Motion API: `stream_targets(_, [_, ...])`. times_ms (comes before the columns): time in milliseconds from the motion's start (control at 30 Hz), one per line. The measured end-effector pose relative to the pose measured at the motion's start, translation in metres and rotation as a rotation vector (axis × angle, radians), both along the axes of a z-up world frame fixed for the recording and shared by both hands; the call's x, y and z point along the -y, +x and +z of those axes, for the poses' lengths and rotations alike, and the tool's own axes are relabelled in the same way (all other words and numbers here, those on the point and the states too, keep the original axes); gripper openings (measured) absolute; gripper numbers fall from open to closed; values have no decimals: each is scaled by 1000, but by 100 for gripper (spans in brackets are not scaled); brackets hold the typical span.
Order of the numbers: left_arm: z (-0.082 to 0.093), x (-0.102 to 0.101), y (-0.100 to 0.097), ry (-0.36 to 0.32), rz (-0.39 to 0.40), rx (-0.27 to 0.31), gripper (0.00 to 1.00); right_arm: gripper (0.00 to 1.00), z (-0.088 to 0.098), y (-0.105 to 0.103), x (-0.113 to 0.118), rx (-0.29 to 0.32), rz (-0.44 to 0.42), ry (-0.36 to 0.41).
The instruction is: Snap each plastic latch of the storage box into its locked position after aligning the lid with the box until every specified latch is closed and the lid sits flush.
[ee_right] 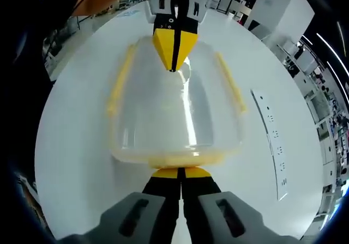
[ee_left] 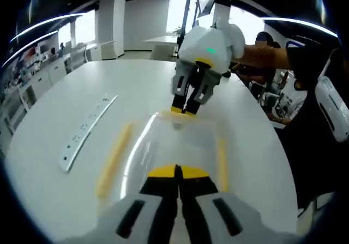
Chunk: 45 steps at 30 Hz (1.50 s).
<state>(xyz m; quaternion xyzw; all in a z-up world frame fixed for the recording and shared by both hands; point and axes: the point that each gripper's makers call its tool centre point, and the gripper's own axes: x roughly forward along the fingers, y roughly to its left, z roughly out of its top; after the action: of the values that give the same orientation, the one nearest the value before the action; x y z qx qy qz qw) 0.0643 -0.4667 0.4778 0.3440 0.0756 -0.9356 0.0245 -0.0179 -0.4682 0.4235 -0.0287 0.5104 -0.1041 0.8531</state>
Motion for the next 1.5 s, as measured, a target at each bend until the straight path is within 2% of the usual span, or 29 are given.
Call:
stream_targets(133, [-1, 0, 0, -20, -3, 11, 0, 0, -1, 1, 0, -10, 0, -4])
stream_targets(167, [-1, 0, 0, -20, -7, 8, 0, 0, -2, -5, 3, -41, -49, -6])
stream_targets(200, [-1, 0, 0, -22, -3, 9, 0, 0, -7, 3, 1, -17, -38, -1])
stream_targets(233, [-2, 1, 0, -22, -1, 7, 0, 0, -9, 2, 1, -54, 6, -18])
stream_targets(300, [-2, 0, 0, -24, 3, -3, 0, 0, -9, 3, 1, -55, -9, -12])
stream_targets(467, [-1, 2, 0, -15, 5, -24, 0, 0, -8, 2, 2, -45, -1, -19])
stream_targets(633, [1, 3, -1, -4, 18, -49, 0, 0, -4, 1, 1, 25, -19, -37])
stream_targets(767, [4, 2, 0, -3, 25, -98, 0, 0, 0, 1, 3, 130, -47, -35])
stream_targets(867, [6, 2, 1, 65, 83, -137, 1, 0, 0, 1, 3, 222, -45, -28])
stream_targets(967, [9, -2, 12, 36, 65, -158, 12, 3, 0, -1, 7, 331, -51, -22])
stream_targets(1033, [15, 3, 24, 7, 95, -171, 12, 7, 3, -2, 9, 411, -72, -8])
stream_targets(1133, [26, 11, 51, -44, 139, -190, 12, 8, 9, -2, 5, 538, -73, 31])
stream_targets(1200, [29, 15, 63, -76, 155, -185, 12, 12, 10, -2, -1, 604, -54, 72])
stream_targets(1233, [31, 20, 75, -120, 156, -177, 12, 14, 11, -1, -6, 639, -32, 90])
stream_targets(1367, [29, 23, 103, -116, 196, -157, 10, 17, 14, -2, -11, 759, -4, 109])
stream_targets(1500, [14, 22, 119, -94, 212, -100, 6, 20, 14, -1, -11, 791, -1, 109])
